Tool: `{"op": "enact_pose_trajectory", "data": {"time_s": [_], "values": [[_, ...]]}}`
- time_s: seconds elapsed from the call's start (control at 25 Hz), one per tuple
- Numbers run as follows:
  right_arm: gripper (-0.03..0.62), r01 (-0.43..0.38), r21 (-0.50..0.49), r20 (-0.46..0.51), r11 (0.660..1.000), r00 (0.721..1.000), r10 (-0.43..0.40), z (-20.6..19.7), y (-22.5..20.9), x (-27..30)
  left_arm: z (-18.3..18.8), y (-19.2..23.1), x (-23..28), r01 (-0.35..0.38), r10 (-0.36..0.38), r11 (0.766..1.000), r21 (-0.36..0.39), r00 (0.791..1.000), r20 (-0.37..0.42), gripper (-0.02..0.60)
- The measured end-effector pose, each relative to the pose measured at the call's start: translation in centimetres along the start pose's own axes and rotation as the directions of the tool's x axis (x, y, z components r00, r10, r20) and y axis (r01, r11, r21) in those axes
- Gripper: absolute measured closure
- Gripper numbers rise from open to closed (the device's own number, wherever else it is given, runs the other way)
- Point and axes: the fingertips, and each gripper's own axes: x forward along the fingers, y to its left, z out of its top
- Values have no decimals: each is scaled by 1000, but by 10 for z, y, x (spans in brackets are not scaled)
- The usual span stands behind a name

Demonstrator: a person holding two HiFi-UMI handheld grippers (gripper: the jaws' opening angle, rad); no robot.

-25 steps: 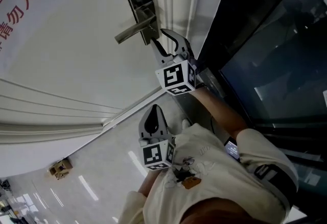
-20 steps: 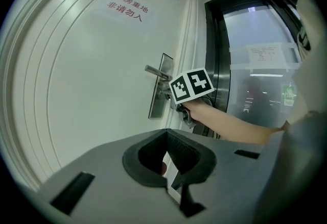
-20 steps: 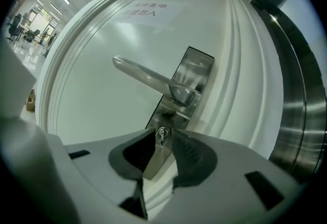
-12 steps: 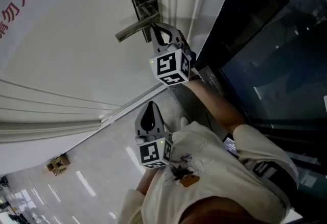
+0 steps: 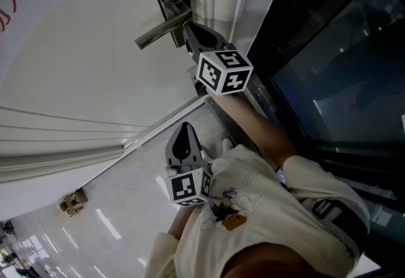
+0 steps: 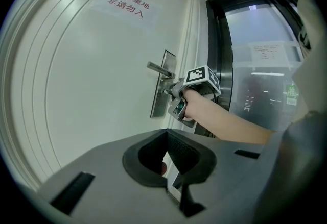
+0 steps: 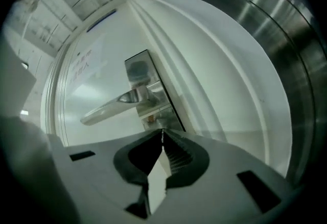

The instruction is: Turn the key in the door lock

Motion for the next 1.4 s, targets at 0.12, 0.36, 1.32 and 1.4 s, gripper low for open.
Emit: {"op": "enact_pose_trajectory", "data": {"time_s": [0.12,0.36,1.32,1.4], "values": [[577,-19,206,17,978,1000,15,0,-4,0,-1,1,-1,-1,1,1000,-1,1000,-4,575],[576,-57,535,55,843,998,32,-4,-9,0,-4,4,-3,-2,2,1000,0,1000,-12,575],[445,-180,697,124,694,984,130,1,-8,-27,-5,10,-9,-11,11,1000,-9,1000,-9,575],[447,-173,515,100,839,985,142,9,-2,-37,-6,9,-9,-9,9,1000,-10,1000,-10,575]]}}
